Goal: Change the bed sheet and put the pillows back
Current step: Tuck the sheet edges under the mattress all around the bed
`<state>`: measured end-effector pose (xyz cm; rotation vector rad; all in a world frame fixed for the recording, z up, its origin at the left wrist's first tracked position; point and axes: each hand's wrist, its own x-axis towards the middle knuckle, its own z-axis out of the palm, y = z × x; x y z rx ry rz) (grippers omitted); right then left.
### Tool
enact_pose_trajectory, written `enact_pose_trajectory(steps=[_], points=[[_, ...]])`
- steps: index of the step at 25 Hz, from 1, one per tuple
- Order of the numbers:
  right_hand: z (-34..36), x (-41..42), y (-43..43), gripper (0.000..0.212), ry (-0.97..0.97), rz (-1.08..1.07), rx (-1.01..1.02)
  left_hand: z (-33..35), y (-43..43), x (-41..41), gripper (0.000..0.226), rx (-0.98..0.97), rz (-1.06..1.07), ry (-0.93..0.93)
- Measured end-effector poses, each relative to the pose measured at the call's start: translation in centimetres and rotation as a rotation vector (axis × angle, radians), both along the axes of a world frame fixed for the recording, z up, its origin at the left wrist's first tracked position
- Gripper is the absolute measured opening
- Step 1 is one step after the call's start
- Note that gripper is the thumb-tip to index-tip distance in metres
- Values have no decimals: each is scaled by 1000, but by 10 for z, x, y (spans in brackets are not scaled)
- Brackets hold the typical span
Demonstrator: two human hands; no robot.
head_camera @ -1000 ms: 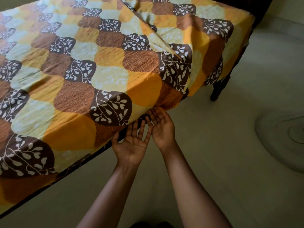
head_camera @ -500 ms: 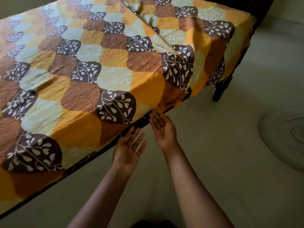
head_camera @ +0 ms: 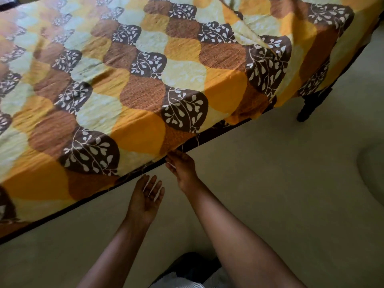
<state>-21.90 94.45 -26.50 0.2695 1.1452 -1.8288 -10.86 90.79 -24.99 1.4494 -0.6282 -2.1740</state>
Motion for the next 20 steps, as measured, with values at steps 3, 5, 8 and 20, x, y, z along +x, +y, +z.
enact_pose_trajectory(steps=[3, 5, 8, 20], points=[[-2, 2, 0, 17, -28, -17, 42, -6, -6, 0, 31, -17, -61, 75], [-6, 3, 3, 25, -78, 22, 69, -10, -9, -5, 32, -45, -78, 116], [-9, 5, 5, 24, -106, 11, 17, -13, -15, -16, 15, -75, -38, 188], [-23, 0, -3, 24, 198, 116, 349, -2, -15, -16, 25, 34, -11, -254]])
